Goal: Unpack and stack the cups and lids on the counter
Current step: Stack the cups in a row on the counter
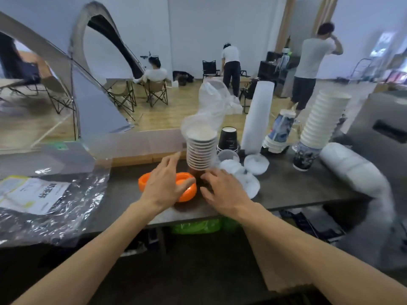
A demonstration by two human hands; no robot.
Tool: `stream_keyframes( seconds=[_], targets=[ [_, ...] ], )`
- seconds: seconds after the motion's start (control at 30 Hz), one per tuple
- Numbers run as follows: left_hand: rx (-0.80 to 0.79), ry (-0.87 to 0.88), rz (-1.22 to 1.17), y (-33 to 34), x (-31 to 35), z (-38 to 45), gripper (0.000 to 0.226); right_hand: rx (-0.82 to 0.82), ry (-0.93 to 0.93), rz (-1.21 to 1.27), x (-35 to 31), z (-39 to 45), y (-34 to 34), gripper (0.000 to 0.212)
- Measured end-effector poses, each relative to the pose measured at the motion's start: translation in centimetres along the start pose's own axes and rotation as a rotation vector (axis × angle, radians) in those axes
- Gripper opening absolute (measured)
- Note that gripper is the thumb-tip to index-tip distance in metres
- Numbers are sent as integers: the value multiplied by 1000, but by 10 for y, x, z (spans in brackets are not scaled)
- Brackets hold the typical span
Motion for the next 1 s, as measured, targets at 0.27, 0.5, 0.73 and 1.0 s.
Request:
stream_keyframes(
  seconds=[0.27,0.5,0.73,1.0],
  targets=[
    [131,-191,-593,34,20,83,105,104,109,355,81,32,-47,58],
    [178,-204,-577,59,8,103,74,71,101,704,59,113,-78,99],
    [61,-302,-471,78,-3,103,97,-47,141,715,72,138,-22,112],
    [-359,-297,-500,80,-35,108,100,-58,236,710,80,132,8,73]
  ],
)
Point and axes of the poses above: each hand's wrist, its own z-axis towards the middle knuckle, its own y-axis out of the palm, x = y × z, the point moved 5 cm from there along z, towards the middle knuckle
